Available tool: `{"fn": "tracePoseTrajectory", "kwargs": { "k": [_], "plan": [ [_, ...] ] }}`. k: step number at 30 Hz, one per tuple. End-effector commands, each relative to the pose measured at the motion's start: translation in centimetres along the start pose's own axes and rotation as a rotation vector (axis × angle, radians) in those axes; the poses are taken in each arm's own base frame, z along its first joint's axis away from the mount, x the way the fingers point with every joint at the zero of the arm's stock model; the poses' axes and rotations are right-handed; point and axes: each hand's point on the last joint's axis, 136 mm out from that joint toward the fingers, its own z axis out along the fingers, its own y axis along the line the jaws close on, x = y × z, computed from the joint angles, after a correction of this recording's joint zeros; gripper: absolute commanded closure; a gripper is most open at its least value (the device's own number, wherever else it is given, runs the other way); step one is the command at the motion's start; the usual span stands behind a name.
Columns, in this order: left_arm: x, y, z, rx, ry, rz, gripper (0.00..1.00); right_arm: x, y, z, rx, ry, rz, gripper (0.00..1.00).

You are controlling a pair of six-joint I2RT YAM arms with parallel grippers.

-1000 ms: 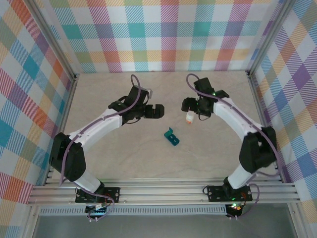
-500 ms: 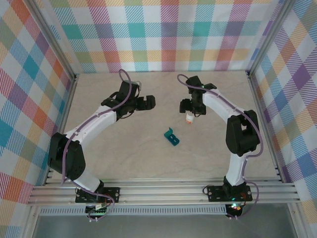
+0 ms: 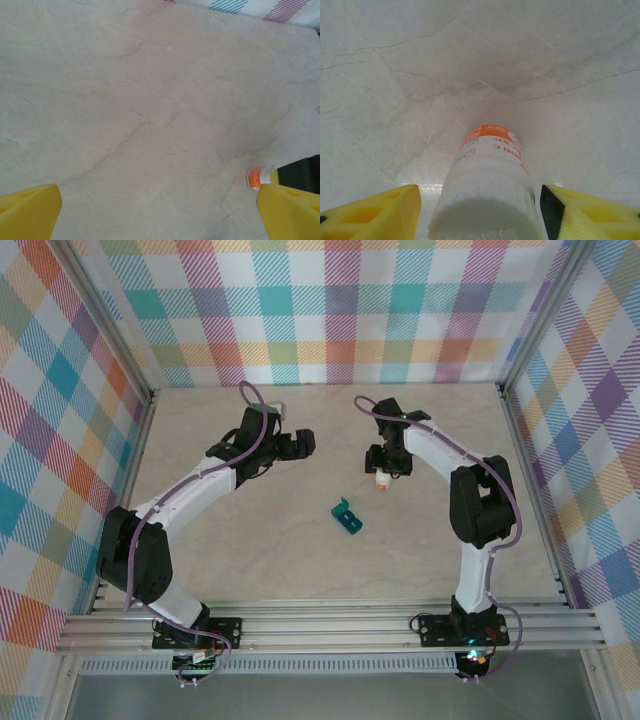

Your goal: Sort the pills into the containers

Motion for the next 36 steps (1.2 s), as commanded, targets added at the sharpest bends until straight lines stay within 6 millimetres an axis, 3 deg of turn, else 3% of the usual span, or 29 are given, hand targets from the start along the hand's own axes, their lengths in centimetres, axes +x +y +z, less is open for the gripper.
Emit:
{"fn": "tracePoseTrajectory", "kwargs": {
  "k": [1,7,21,27,36],
  "plan": [
    [-0.8,0.3,-0.4,-0.001,-0.044,-0.009,0.00,-0.1,0.1,0.1,-0.004,0.009,-0.016,0.37],
    [-0.6,0.7,-0.3,0.023,-0.015,-0.063,0.00,0.4,-0.1,0.7,-0.001,0.021,-0.017,0.41],
    [-0.3,-0.6,-0.3,0.108,0.042,-0.049,0.00,1.0,-0.3,1.5,0.005,0.035,-0.020,0.41],
    [0.0,-1.1,-0.2,0.136,0.058,-0.037,0.00,1.0,-0.2,1.5,-0.001,0.037,-0.025,0.55],
    [0.2,-4.2,-0.4,0.307,0.111,0.001,0.00,0.3,1.0,-1.3,-0.068,-0.001,-0.017,0.62]
  ]
}}
